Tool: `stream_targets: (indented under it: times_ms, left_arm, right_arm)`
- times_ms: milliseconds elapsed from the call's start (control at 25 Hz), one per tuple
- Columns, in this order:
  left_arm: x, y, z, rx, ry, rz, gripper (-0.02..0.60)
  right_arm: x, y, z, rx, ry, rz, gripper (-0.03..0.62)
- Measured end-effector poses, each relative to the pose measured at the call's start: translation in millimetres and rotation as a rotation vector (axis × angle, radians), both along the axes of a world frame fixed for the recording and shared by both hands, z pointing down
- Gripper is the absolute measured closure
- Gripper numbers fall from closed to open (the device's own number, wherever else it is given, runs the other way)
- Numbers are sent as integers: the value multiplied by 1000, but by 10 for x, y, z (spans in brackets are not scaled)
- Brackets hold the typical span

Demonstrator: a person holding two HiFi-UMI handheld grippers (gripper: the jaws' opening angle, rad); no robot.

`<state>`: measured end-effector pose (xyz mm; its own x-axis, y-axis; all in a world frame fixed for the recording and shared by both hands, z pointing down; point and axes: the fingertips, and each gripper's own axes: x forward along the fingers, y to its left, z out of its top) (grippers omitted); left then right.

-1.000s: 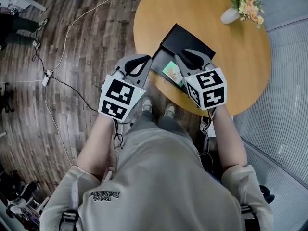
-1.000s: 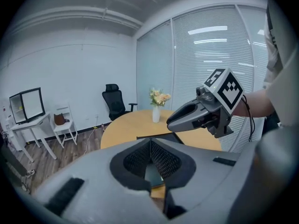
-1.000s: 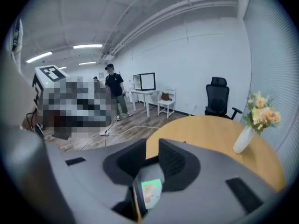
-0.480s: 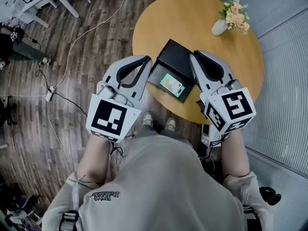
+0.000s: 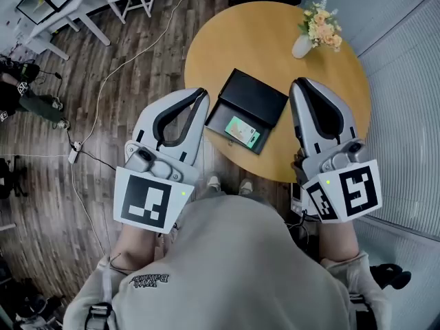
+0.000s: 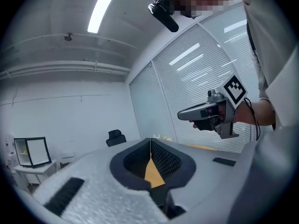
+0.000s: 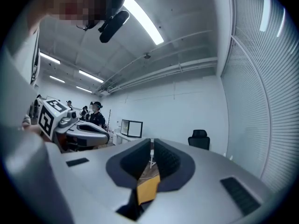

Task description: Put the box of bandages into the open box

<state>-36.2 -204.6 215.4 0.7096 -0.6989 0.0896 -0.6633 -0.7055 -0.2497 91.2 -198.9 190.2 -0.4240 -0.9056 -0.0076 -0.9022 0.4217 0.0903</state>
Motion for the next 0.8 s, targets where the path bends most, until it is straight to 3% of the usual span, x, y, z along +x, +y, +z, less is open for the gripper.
stream_targets:
  times_ms: [280,800]
  left_arm:
    - [118,120,-123,59,-20,41,558]
    - [239,199,127,9,-61,58,558]
  right_arm:
    - [124,283,-144,76,48,58,554]
    - [281,362,284,-39,62,72,557]
